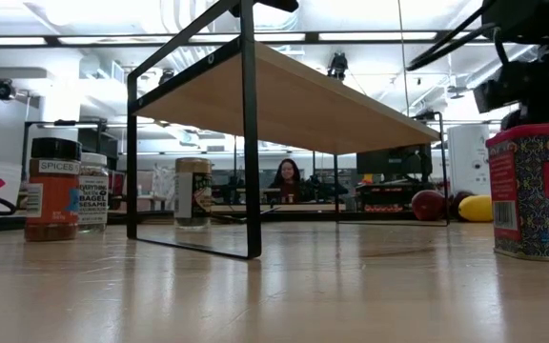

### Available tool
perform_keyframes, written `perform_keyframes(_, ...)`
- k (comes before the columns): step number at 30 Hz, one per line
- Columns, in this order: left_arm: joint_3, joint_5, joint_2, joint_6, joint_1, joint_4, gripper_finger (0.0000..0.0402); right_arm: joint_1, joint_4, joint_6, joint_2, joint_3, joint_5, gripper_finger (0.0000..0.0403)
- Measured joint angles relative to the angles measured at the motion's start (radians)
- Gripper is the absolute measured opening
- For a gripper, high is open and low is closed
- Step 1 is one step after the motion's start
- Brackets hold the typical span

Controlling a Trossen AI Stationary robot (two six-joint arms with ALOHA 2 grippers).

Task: Shelf spices
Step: Remove the brown seasoning bottle from the shelf

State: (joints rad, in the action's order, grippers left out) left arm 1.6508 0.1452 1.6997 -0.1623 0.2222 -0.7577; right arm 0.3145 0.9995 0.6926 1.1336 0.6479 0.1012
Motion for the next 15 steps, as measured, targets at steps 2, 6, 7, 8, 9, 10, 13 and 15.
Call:
perform_keyframes(2, 0.0, 0.0, 0.0, 0.0, 0.0, 0.001, 0.0148, 0.0, -0.004, -0.037, 0.0, 0.0, 0.022, 0.0266)
perform_keyframes(6, 0.0, 0.0, 0.0, -0.003, 0.0, 0.003, 0.0144, 0.0, -0.019, -0.085, 0.0, 0.0, 0.083, 0.027)
perform_keyframes(7, 0.0, 0.0, 0.0, -0.005, 0.0, 0.003, 0.0143, 0.0, -0.025, -0.098, 0.0, 0.0, 0.085, 0.0272)
perform_keyframes(8, 0.0, 0.0, 0.0, -0.008, 0.0, 0.003, 0.0143, -0.002, -0.044, -0.112, 0.0, -0.002, 0.084, 0.0275)
perform_keyframes(9, 0.0, 0.0, 0.0, -0.009, 0.0, 0.003, 0.0144, -0.003, -0.068, -0.12, 0.0, -0.005, 0.082, 0.0277)
perform_keyframes(10, 0.0, 0.0, 0.0, -0.011, 0.0, 0.003, 0.0145, -0.004, -0.086, -0.129, 0.0, -0.01, 0.081, 0.0279)
perform_keyframes(13, 0.0, 0.0, 0.0, -0.013, 0.0, 0.003, 0.015, -0.01, -0.124, -0.141, 0.007, -0.028, 0.079, 0.0281)
perform_keyframes(15, 0.0, 0.0, 0.0, -0.012, 0.0, 0.003, 0.0154, -0.011, -0.129, -0.142, 0.013, -0.046, 0.083, 0.0278)
